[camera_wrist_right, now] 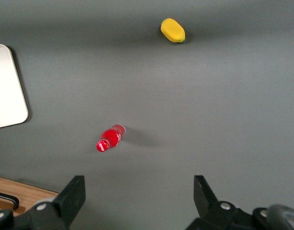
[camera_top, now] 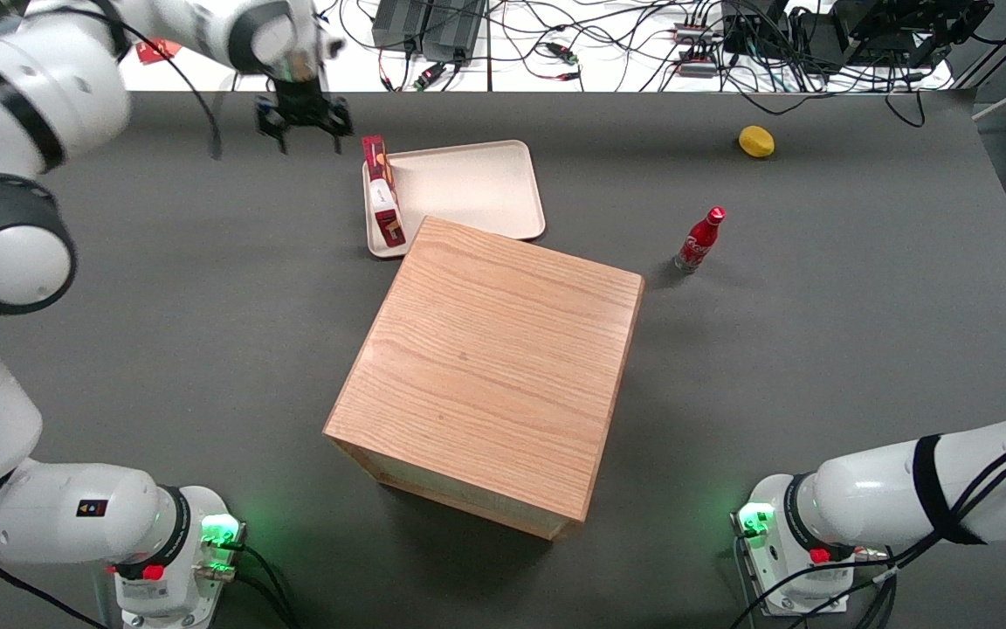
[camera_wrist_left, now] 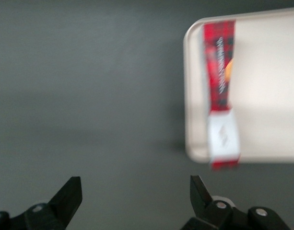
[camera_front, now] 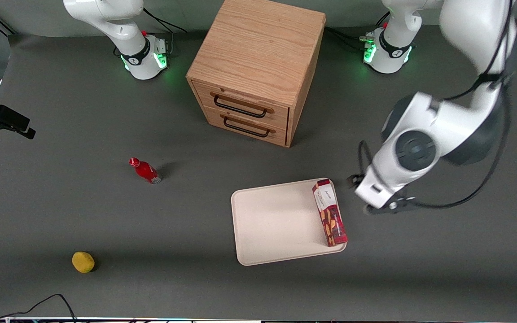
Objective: Place red cookie box on tray
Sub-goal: 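Lower the box onto the tray, open the left gripper, and rise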
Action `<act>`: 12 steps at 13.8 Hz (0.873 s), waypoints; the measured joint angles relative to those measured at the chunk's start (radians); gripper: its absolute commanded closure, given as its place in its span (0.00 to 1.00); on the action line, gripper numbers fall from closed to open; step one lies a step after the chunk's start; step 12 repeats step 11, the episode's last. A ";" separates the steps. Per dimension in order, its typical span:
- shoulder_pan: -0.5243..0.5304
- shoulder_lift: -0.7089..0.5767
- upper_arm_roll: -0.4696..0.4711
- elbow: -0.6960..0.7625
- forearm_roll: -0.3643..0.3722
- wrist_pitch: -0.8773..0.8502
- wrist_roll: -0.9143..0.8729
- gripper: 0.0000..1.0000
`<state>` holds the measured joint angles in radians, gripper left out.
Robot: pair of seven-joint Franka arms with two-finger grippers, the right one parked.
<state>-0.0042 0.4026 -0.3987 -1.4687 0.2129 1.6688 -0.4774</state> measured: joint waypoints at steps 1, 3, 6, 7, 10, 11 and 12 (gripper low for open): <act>0.002 -0.067 0.055 0.000 -0.044 -0.074 0.105 0.00; 0.009 -0.183 0.184 -0.001 -0.100 -0.209 0.333 0.00; 0.021 -0.303 0.353 -0.022 -0.140 -0.334 0.620 0.00; 0.022 -0.332 0.392 -0.046 -0.152 -0.341 0.673 0.00; 0.023 -0.384 0.423 -0.108 -0.166 -0.339 0.710 0.00; 0.021 -0.387 0.420 -0.106 -0.170 -0.337 0.710 0.00; 0.021 -0.387 0.420 -0.106 -0.170 -0.337 0.710 0.00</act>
